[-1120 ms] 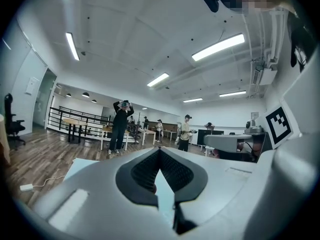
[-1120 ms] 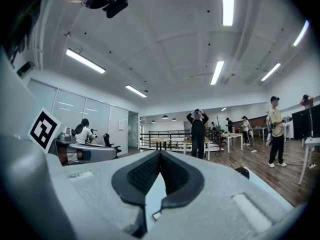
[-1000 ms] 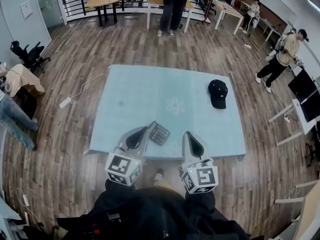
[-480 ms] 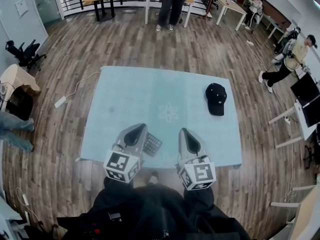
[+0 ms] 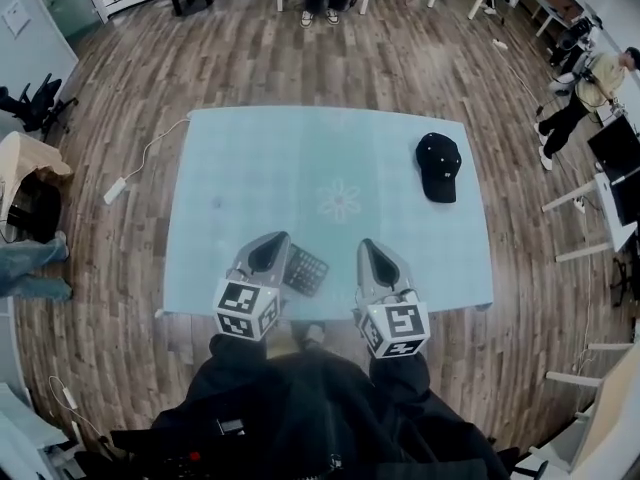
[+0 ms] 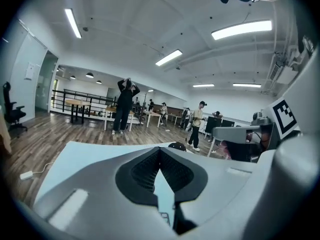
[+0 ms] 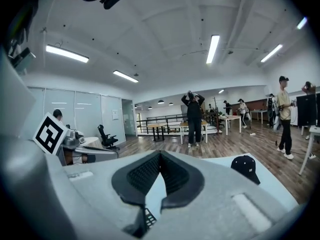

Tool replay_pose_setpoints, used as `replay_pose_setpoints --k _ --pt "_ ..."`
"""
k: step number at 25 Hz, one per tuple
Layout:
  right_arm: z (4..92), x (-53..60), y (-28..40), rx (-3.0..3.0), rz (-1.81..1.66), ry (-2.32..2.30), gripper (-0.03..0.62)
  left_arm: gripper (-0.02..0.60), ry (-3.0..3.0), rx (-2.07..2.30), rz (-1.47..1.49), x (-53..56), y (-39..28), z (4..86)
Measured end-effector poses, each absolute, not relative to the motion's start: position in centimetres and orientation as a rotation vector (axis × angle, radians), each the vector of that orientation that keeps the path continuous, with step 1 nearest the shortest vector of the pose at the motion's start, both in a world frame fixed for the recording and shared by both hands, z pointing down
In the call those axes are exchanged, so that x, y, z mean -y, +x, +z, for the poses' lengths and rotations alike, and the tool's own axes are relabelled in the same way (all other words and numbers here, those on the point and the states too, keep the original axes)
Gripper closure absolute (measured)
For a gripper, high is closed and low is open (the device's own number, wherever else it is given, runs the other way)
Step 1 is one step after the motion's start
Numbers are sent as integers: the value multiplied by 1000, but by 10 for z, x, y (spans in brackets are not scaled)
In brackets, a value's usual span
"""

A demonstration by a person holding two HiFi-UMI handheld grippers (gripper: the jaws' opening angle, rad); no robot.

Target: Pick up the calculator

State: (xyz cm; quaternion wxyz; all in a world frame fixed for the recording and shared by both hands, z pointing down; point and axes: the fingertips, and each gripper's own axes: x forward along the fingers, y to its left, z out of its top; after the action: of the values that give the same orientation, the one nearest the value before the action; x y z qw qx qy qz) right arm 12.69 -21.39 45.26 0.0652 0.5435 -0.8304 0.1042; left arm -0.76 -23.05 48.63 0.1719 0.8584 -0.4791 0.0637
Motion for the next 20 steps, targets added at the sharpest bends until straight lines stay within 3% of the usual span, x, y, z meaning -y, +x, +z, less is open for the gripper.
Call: replay_pose_setpoints --k 20 --pt "610 214 88 2302 659 1397 594 579 1985 1181 609 207 -45 732"
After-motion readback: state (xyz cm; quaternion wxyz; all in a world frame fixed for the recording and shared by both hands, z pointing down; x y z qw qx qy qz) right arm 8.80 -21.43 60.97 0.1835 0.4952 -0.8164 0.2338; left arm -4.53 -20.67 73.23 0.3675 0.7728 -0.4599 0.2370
